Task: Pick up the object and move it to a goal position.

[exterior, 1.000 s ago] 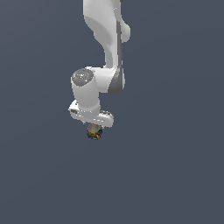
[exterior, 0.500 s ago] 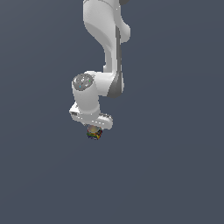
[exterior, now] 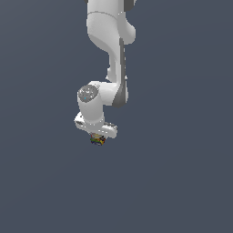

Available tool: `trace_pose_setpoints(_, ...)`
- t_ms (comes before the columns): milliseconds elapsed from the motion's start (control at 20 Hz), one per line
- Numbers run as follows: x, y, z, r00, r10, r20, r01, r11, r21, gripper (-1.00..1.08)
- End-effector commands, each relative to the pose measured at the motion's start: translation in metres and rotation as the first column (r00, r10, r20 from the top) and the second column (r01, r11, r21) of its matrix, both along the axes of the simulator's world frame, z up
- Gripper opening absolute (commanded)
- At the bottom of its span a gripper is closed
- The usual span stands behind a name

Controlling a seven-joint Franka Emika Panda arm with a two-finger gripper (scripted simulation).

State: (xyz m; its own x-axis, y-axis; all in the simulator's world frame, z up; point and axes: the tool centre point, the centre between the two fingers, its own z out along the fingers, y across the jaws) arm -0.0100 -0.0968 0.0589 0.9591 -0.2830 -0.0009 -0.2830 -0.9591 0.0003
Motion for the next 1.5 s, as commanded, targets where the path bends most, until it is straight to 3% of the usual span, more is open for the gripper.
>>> trace_pose_setpoints(0, 0.0, 0.0, -0.001, 1.0, 0.0, 0.001, 0.0, 1.0, 0.0, -1.0)
trace_pose_setpoints(800, -0.004, -0.002, 0.011, 1.0, 0.0, 0.0, 0.0, 1.0, 0.0, -1.0)
trace_pose_setpoints(1450, -0.036, -0.019, 0.093, 1.0, -0.001, 0.001, 0.001, 1.0, 0.001, -1.0)
